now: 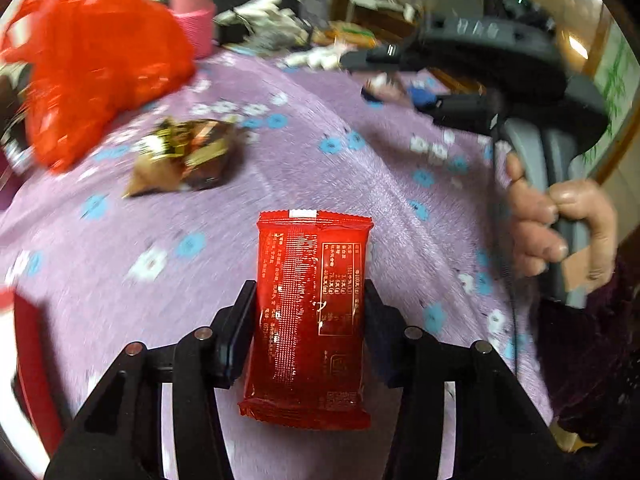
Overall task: Organize snacks
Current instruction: 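Carry both packets over the white box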
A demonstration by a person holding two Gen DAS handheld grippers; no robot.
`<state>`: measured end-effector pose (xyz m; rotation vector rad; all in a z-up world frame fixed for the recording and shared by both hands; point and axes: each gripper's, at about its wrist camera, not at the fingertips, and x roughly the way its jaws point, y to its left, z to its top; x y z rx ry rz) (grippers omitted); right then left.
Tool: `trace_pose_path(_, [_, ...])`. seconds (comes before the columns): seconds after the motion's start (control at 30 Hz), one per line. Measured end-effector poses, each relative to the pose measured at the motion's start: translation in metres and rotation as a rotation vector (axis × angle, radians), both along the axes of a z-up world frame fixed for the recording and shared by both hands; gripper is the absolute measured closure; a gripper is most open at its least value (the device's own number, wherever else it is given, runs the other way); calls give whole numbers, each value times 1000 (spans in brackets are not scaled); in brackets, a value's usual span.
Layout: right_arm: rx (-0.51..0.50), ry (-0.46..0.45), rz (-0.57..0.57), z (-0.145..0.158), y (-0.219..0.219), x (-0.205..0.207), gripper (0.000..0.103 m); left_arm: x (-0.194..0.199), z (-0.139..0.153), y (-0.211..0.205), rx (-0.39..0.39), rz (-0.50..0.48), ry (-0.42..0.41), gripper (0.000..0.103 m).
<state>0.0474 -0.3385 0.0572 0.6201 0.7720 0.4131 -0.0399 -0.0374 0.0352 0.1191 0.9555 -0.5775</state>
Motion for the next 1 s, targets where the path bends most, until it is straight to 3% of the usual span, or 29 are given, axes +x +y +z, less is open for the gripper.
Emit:
trace_pose_path(0.2, [18, -31, 188, 3, 43, -8, 62, -37, 23, 50, -103, 100, -60, 55])
trace_pose_path(0.37, [-7, -35, 327, 12, 96, -27, 63, -65, 50, 105, -113, 204, -157, 55])
trace_pose_path(0.53, [-39, -47, 460, 18, 174, -55, 63, -86, 64, 167, -119, 336, -228, 55])
trace_pose_path(0.77, [-82, -55, 639, 19, 282, -88, 63, -100, 61, 252, -111, 541, -259, 55])
trace_pose_path(1.0, [-124, -28, 753, 6, 352, -113, 63, -107, 39, 300, -84, 660, -232, 55])
